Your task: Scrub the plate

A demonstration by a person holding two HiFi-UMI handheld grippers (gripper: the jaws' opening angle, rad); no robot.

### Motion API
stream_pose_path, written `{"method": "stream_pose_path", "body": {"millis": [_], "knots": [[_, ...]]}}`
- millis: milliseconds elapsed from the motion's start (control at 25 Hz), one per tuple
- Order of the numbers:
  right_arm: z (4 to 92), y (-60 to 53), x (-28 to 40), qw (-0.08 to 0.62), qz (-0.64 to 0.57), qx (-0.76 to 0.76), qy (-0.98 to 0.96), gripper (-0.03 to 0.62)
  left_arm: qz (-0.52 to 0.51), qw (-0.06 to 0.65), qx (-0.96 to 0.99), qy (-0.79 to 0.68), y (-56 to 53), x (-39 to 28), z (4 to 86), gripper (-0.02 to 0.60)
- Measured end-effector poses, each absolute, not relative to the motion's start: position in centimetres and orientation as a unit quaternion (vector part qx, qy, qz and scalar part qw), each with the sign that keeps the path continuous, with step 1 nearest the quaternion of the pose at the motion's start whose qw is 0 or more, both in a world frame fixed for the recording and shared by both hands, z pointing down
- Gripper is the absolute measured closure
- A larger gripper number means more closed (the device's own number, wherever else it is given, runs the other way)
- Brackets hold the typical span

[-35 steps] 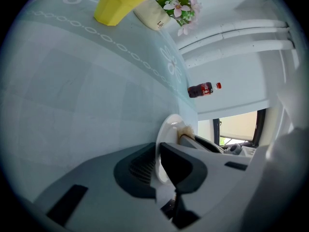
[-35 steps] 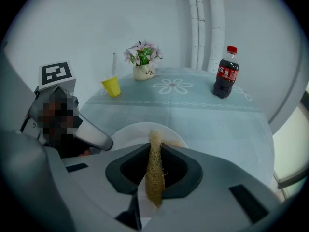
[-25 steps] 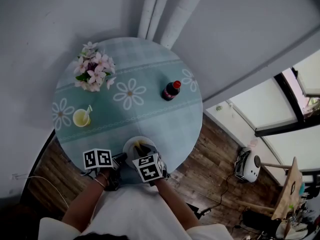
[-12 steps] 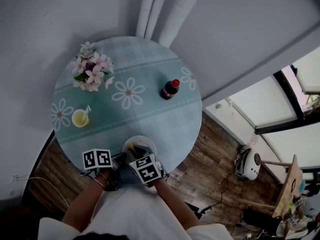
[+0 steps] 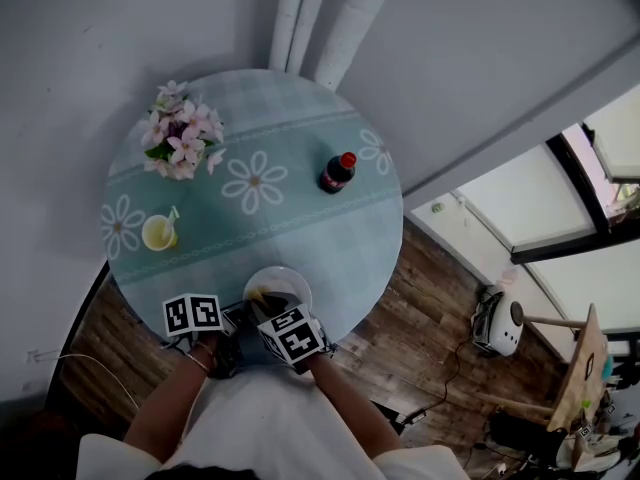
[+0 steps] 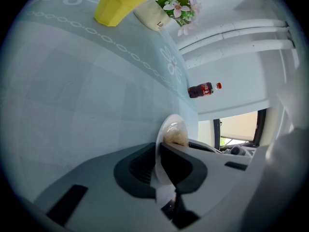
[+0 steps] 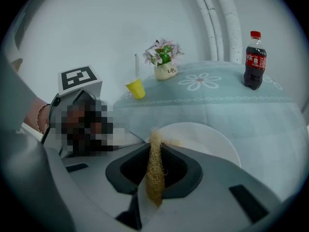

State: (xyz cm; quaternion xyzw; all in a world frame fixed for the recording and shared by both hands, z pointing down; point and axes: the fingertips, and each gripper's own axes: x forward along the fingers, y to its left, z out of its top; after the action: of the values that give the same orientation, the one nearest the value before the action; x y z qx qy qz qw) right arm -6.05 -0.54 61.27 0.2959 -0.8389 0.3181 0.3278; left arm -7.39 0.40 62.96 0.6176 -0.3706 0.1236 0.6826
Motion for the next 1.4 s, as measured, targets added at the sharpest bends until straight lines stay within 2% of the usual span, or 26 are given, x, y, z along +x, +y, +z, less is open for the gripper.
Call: {"method": "stream_pose_path", "body": {"millis": [640,800,1400], "knots": [[61.1,3.5,-5.9,0.339,0.349,0.203,-0.850,0.528,0.118,0.685,0.612,-0.379,0.2,-7.5,63.0,0.545],[60.7,5.0,-6.6,0.354,0.323,0.175,-0.860,0.528,0.118,0.687,0.607,-0.380,0.3,-7.6,63.1,0.545],[60.9,6.5,-2.1,0.355,0.321,0.216,-0.851,0.528,0.127,0.686,0.606,-0.381,0.3,-7.5,63.0,0.545]]}}
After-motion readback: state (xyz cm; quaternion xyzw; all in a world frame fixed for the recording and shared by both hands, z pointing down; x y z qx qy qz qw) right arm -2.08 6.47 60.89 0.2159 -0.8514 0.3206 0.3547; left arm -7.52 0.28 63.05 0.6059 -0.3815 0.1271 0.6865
